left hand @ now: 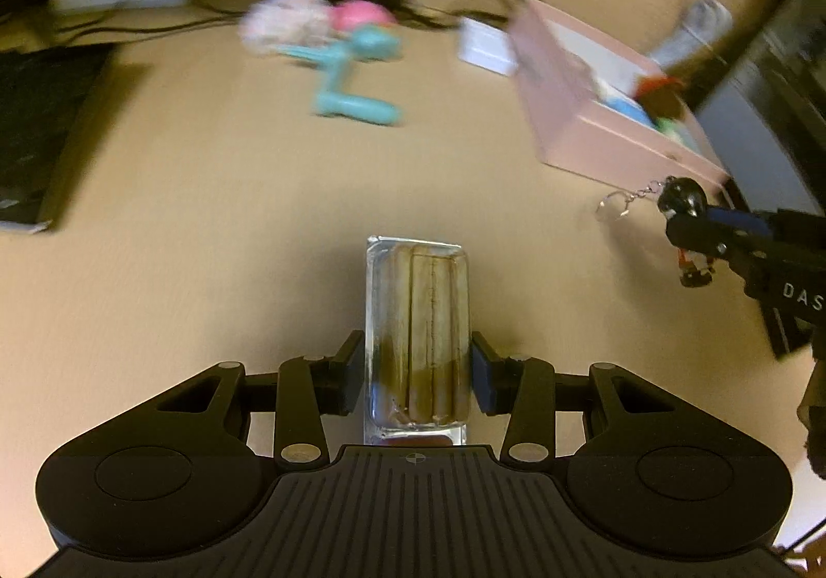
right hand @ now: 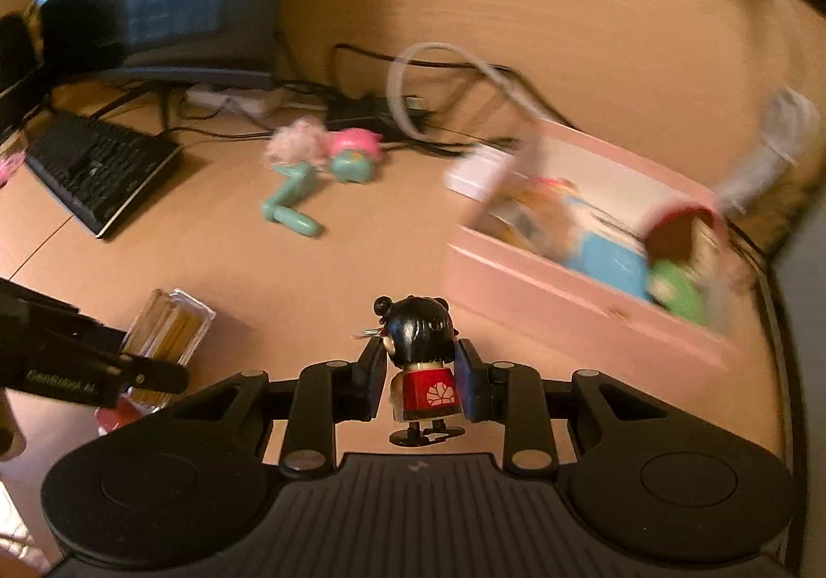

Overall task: Organize objects
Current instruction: 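Carry the wafer pack with the left gripper while the right gripper grasps the black-haired figurine, then lower the wafer pack into the pink box and open the left gripper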

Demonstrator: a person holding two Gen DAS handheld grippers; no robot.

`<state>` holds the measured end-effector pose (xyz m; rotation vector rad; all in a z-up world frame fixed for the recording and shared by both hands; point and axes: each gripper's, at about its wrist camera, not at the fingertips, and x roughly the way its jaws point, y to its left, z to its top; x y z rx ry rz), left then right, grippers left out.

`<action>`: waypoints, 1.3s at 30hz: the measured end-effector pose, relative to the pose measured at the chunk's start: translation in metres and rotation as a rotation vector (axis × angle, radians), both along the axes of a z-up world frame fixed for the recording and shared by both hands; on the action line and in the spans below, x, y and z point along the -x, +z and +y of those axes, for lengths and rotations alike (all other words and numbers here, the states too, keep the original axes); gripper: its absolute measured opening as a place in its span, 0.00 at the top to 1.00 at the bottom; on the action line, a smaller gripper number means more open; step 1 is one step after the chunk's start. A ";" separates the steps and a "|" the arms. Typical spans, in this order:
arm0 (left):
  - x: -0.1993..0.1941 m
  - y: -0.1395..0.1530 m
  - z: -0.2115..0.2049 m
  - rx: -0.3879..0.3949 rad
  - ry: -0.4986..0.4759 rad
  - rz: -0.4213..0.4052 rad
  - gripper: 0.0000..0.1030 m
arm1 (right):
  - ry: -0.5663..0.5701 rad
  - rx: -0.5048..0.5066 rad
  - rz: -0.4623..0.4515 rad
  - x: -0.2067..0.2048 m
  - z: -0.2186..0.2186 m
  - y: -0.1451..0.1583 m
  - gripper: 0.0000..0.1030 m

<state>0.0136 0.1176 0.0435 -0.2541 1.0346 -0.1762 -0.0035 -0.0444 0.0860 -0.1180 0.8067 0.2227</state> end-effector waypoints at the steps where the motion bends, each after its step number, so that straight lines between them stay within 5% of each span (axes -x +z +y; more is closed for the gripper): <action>1: -0.004 0.000 -0.009 0.005 -0.029 0.000 0.56 | -0.033 -0.015 0.001 0.006 -0.012 0.001 0.73; 10: -0.030 0.021 -0.066 0.029 -0.225 -0.048 0.56 | -0.249 -0.069 0.012 0.042 -0.082 -0.008 0.73; 25: -0.134 0.121 -0.080 0.172 -0.202 -0.205 0.56 | -0.327 -0.108 0.015 0.068 -0.118 -0.010 0.73; 31: -0.206 0.116 -0.092 0.360 0.048 -0.156 0.56 | -0.344 -0.140 0.030 0.070 -0.127 -0.015 0.73; 36: -0.247 0.057 -0.111 0.619 0.356 -0.036 0.56 | -0.349 -0.138 0.029 0.064 -0.132 -0.014 0.73; 39: -0.254 0.016 -0.122 0.726 0.537 -0.055 0.56 | -0.349 -0.135 0.028 0.061 -0.133 -0.013 0.73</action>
